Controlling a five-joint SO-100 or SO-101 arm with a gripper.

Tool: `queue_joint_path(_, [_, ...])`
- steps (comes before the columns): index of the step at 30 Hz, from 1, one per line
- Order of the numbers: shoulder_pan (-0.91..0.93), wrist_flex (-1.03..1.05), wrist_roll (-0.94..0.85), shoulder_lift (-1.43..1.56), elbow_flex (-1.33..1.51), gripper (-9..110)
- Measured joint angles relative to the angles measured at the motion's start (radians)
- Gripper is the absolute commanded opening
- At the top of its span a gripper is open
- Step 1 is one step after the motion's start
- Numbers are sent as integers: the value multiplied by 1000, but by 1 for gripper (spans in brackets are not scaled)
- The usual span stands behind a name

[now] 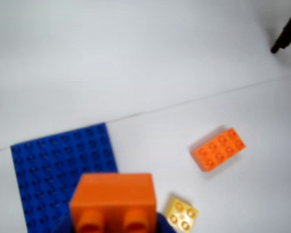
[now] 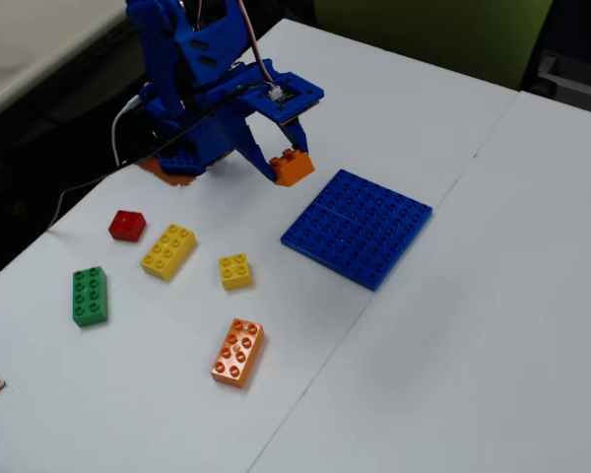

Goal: Pick up the 2x2 orange block and go up the 8x8 blue block.

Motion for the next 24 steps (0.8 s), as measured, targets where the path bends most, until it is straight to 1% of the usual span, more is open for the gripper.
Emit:
queue_joint_path(7, [-77,95,46,-135,-153,0])
queue_joint_path(18, [-176,179,124,-325,-295,0])
queue_joint_path(24, [-221,221,129,-419,-339,0])
